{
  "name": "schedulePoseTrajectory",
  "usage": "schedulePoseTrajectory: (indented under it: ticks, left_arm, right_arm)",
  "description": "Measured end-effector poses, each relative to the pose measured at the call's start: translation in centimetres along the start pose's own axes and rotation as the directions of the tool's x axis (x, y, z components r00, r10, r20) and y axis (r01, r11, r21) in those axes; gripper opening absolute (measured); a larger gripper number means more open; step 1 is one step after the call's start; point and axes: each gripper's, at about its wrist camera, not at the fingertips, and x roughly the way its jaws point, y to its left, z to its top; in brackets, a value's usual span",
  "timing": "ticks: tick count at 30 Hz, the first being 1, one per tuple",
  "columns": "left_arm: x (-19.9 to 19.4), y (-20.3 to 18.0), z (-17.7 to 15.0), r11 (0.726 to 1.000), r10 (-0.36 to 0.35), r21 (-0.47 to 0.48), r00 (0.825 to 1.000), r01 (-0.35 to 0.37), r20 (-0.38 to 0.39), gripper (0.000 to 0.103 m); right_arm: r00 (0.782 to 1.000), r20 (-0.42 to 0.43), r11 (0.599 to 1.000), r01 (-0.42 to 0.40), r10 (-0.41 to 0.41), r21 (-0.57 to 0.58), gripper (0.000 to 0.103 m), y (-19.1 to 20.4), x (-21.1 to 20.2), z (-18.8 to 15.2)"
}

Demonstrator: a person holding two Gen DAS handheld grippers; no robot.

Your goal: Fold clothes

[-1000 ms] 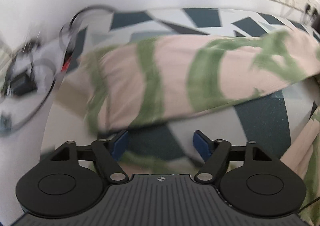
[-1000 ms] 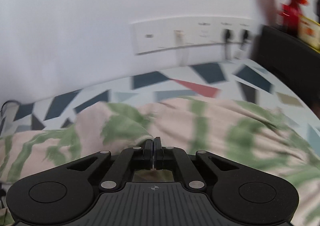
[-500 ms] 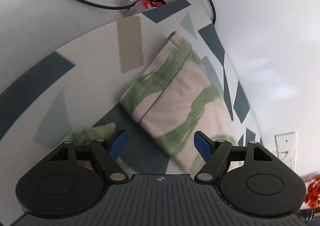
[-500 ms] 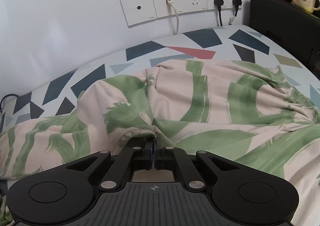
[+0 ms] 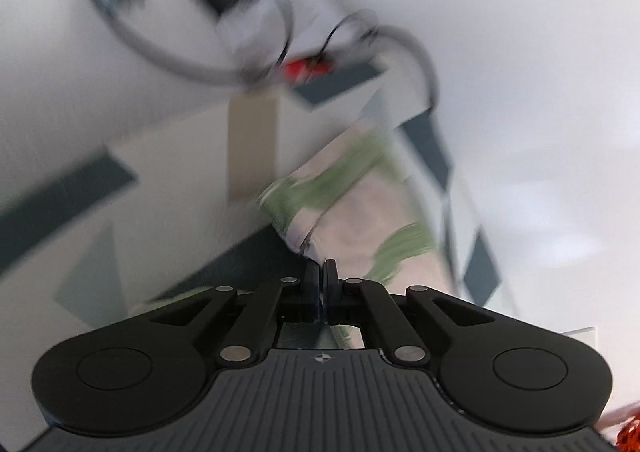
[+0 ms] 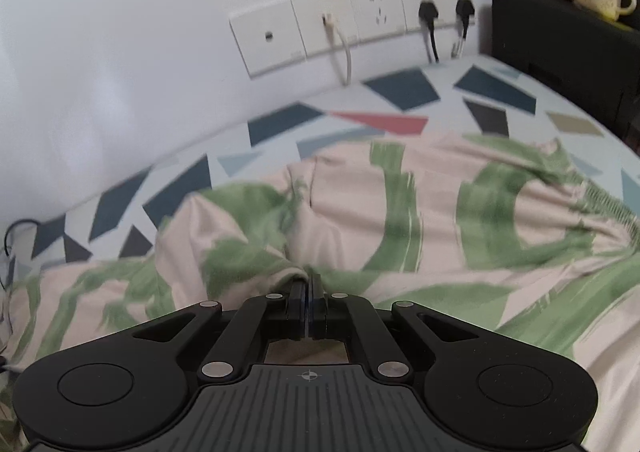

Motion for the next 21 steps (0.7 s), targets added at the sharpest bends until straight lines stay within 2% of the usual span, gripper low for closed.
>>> schedulePoseTrajectory:
  ticks: [2, 4, 6, 7, 9, 12, 14, 18, 20, 21]
  left_arm:
    - [-3.3, -0.5, 0.4, 0.997, -0.073, -0.012, 0.997, 0.073, 0.028, 0.001]
    - [-5.8, -1.1, 0.6, 0.995, -0.097, 0.018, 0.993, 0.096, 0.065, 0.001]
    - [-8.2, -1.6, 0.8, 0.992, -0.117, 0.052, 0.988, 0.113, 0.103, 0.001]
    - [-8.1, -1.5, 1.1, 0.994, -0.103, 0.036, 0.99, 0.1, 0.094, 0.001]
    - [-6.8, -1.6, 1.9, 0.998, -0.058, -0.002, 0.997, 0.058, 0.054, 0.001]
    - [-2.6, -3.2, 2.8, 0.999, 0.029, 0.035, 0.999, -0.03, 0.016, 0.001]
    - [-0.1, -4.9, 3.4, 0.996, 0.053, 0.069, 0.999, -0.053, -0.001, 0.001]
    - [3.0, -10.8, 5.9, 0.997, -0.017, 0.074, 1.0, 0.016, 0.012, 0.001]
    - [2.2, -14.4, 7.5, 0.991, -0.099, 0.098, 0.993, 0.092, 0.064, 0.001]
    - [1.3, -16.1, 8.2, 0.983, -0.15, 0.118, 0.984, 0.139, 0.091, 0.001]
  right_arm:
    - [0.998, 0.054, 0.998, -0.029, 0.026, 0.049, 0.001, -0.2, -1.8, 0.8]
    - [0.992, 0.111, 0.995, -0.062, 0.054, 0.076, 0.001, -0.3, -3.7, 1.7]
    - [0.982, 0.168, 0.994, -0.098, 0.089, 0.046, 0.001, 0.4, -5.5, 2.5]
    - [0.976, 0.19, 0.993, -0.112, 0.106, 0.023, 0.001, 0.7, -6.2, 2.9]
    - [0.977, 0.174, 0.992, -0.126, 0.121, 0.014, 0.001, 1.0, -6.3, 3.4]
    - [0.985, 0.121, 0.99, -0.13, 0.123, 0.048, 0.001, 1.4, -4.6, 4.1]
    - [0.986, 0.122, 0.99, -0.121, 0.112, 0.069, 0.001, 2.0, -2.7, 4.5]
    - [0.984, 0.159, 0.982, -0.106, 0.081, 0.154, 0.0, 3.2, 2.0, 8.6]
    - [0.976, 0.21, 0.971, -0.11, 0.065, 0.211, 0.0, 3.3, 2.3, 11.3]
    - [0.969, 0.242, 0.965, -0.116, 0.057, 0.237, 0.0, 3.4, 2.1, 12.7]
